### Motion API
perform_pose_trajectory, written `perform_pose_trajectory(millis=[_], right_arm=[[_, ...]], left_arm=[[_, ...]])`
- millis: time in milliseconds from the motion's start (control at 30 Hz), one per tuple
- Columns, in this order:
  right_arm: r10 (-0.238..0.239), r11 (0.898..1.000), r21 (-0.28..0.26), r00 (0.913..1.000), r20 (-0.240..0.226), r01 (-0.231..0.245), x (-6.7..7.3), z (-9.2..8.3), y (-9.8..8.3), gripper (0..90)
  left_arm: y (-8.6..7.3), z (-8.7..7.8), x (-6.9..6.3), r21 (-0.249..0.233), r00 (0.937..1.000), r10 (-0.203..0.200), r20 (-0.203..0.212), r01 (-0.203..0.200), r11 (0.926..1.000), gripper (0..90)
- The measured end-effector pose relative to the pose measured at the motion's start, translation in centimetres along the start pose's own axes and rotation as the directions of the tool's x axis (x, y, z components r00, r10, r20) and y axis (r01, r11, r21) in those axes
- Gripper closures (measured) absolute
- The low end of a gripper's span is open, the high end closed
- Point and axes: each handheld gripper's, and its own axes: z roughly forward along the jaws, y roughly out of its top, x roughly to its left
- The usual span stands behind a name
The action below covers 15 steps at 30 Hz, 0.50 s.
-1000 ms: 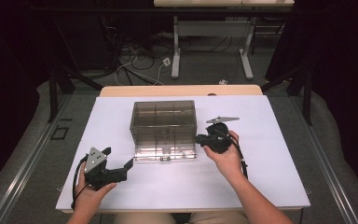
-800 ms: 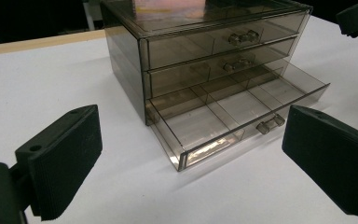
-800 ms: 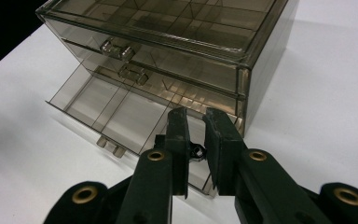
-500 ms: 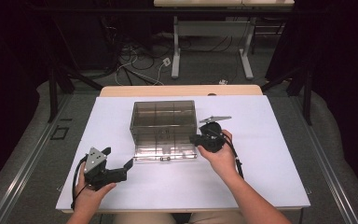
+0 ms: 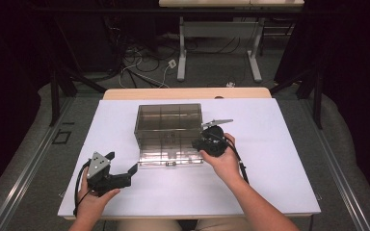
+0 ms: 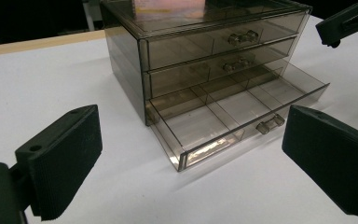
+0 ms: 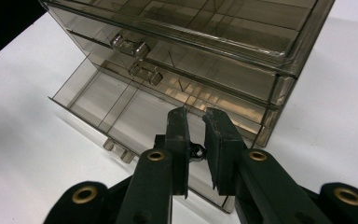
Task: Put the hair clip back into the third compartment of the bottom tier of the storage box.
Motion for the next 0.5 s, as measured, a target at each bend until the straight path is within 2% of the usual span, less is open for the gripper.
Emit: perform_pose_trajectory(millis=[500], right_arm=[[-0.026, 1.000, 0.016, 0.9996, 0.006, 0.026, -0.01, 1.09, -0.08, 80.0]], left_arm=[[0.00, 0.00, 0.00, 0.000, 1.0000, 0.000, 0.000, 0.000, 1.0000, 4.7]])
